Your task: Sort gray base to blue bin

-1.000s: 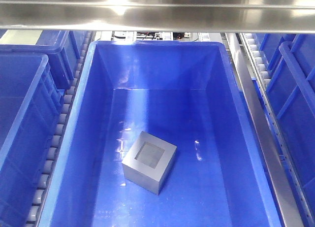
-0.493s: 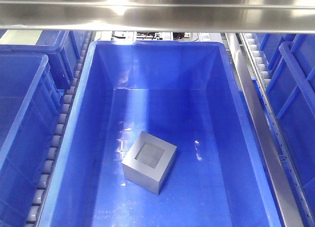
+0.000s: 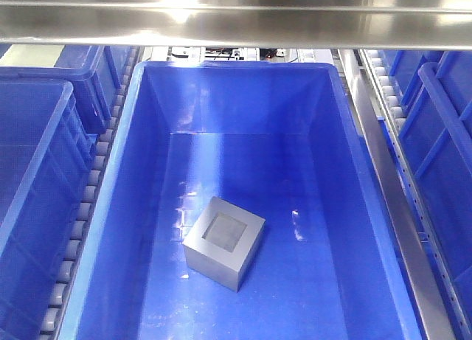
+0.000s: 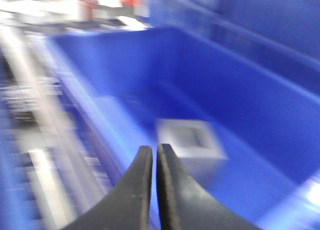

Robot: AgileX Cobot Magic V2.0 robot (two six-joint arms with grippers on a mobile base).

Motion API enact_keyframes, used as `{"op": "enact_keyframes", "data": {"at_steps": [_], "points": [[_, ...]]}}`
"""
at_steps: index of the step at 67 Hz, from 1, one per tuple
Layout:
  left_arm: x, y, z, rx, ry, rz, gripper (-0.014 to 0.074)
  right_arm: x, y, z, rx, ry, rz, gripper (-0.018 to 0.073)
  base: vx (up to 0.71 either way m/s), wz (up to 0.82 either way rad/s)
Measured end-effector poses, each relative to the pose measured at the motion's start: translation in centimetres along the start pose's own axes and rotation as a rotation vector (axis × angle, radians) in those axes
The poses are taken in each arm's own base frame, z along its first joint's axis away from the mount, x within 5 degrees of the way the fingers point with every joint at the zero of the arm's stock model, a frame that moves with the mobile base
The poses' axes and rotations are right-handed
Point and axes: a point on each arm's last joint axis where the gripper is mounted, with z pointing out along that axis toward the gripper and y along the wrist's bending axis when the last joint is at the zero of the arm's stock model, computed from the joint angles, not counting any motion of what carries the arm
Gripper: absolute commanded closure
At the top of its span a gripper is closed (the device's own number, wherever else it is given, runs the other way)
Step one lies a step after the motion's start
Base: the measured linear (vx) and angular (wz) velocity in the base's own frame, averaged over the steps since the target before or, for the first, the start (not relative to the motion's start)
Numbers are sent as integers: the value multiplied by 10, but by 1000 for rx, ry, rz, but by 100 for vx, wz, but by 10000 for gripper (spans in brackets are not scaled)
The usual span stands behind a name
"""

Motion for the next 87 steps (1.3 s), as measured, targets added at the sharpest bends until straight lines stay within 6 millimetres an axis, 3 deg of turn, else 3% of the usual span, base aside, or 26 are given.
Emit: {"op": "enact_keyframes", "data": {"at_steps": [19, 41, 87], "points": [[22, 19, 2, -314, -126, 29, 605, 0, 0, 0, 0, 0, 0, 564, 0, 0], [79, 31, 10, -456, -124, 9, 605, 0, 0, 0, 0, 0, 0, 564, 0, 0], [81, 32, 11, -464, -125, 8, 605, 0, 0, 0, 0, 0, 0, 564, 0, 0]]}}
